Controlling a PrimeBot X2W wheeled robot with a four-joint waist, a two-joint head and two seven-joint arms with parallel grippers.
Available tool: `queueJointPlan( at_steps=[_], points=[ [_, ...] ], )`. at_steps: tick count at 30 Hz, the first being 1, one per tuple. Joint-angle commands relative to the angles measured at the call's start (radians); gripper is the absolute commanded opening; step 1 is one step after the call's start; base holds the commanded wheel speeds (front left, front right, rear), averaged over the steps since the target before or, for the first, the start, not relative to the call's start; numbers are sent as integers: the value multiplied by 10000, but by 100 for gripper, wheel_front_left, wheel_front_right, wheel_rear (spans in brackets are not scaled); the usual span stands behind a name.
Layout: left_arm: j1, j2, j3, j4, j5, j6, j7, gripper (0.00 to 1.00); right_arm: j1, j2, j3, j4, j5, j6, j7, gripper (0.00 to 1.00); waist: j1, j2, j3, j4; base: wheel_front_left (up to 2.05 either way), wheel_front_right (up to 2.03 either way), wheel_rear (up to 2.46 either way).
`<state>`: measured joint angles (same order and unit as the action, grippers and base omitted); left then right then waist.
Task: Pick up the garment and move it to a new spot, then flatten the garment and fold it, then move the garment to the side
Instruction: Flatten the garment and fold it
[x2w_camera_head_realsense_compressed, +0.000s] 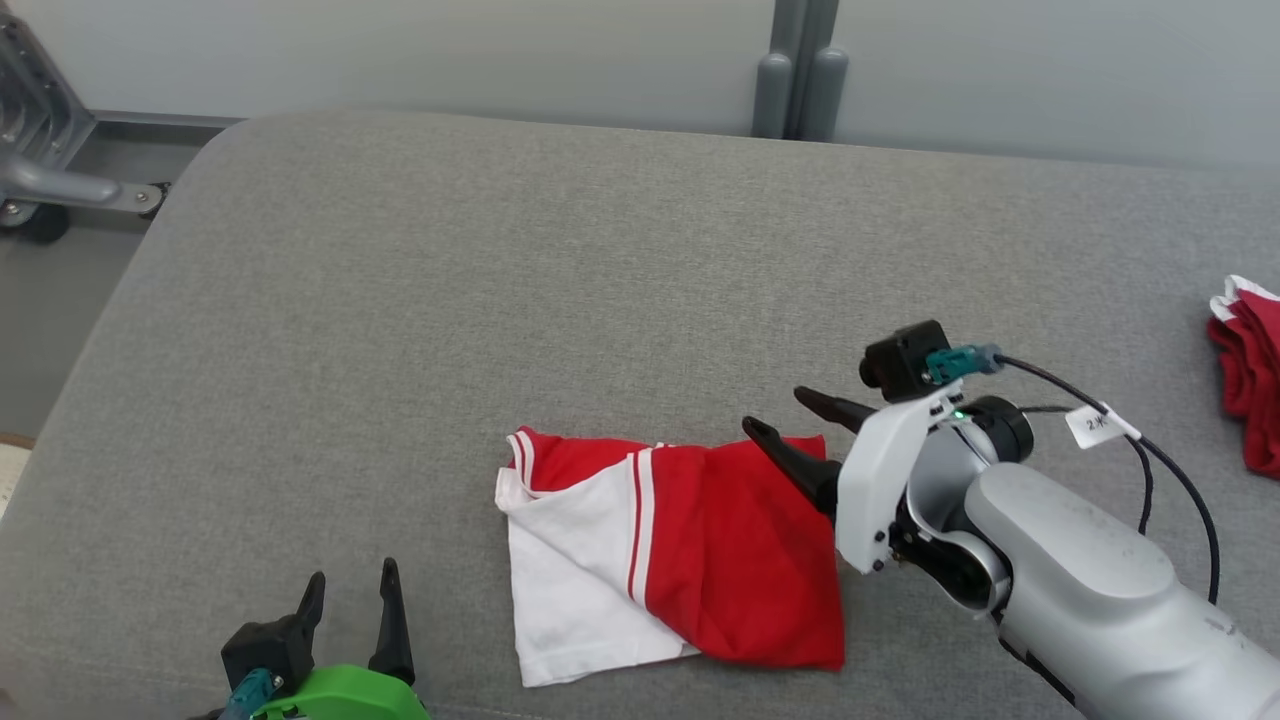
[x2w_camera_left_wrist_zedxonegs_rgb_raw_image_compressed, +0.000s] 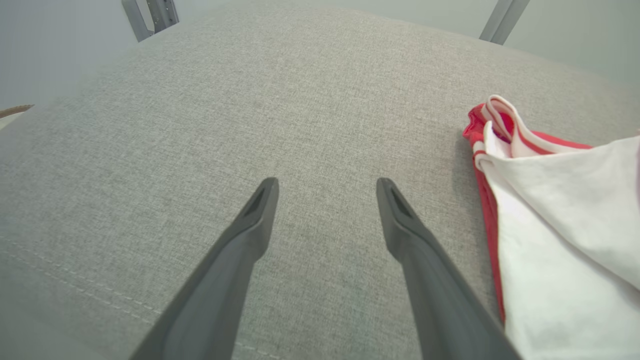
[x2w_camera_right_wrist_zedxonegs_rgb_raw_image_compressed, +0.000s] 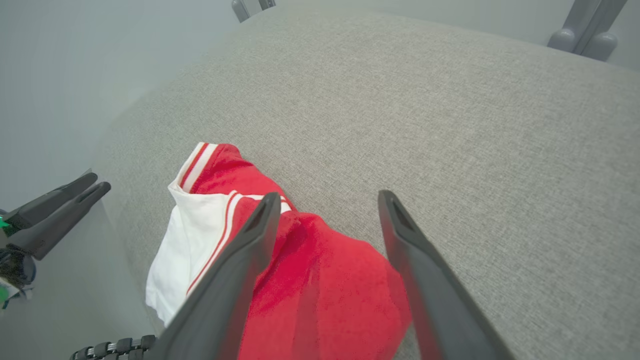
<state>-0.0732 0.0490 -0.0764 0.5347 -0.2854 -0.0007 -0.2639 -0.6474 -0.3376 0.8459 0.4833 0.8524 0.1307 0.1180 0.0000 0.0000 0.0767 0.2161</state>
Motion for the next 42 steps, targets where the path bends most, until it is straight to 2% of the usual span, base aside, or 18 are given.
queueJointPlan(
  at_steps=[1,6,12,20,29,30,33,34,38,42],
  points=[
    [-80,35,50,-37,103,-23,6,100,318,-83,-105,-51,65,-5,-114,100,0,0,-35,-326,0,0,0],
    [-93,36,127,-54,147,-51,6,100,921,-239,-327,-172,103,-5,-210,100,0,0,-43,-509,0,0,0],
    [-157,38,112,-44,206,-122,6,100,1458,78,-148,-660,150,-5,-261,100,0,0,-2,-519,0,0,0],
    [-176,38,-60,-17,154,-83,6,100,1312,600,219,-624,100,-5,-127,100,0,0,41,21,0,0,0],
    [-43,36,-197,-39,-13,-31,7,100,802,1059,236,528,-173,-5,-180,100,0,0,165,730,0,0,0],
    [-38,36,-190,-46,-19,-32,7,100,773,1100,229,644,-211,-5,-211,89,0,0,186,772,0,0,0],
    [-23,36,-170,-66,-25,-19,7,100,716,1193,284,893,-285,-5,-256,8,0,0,244,825,0,0,0],
    [-33,35,-164,-70,-23,-15,7,100,686,1213,301,926,-278,-5,-290,0,0,0,269,829,0,0,0],
    [-111,36,-134,-103,-58,10,7,100,581,1259,520,895,-309,-5,-381,0,0,0,337,766,0,0,0],
    [-232,36,-152,-118,-74,6,7,100,487,1425,1037,342,-122,-3,-460,0,0,0,320,634,0,0,0]
  ],
)
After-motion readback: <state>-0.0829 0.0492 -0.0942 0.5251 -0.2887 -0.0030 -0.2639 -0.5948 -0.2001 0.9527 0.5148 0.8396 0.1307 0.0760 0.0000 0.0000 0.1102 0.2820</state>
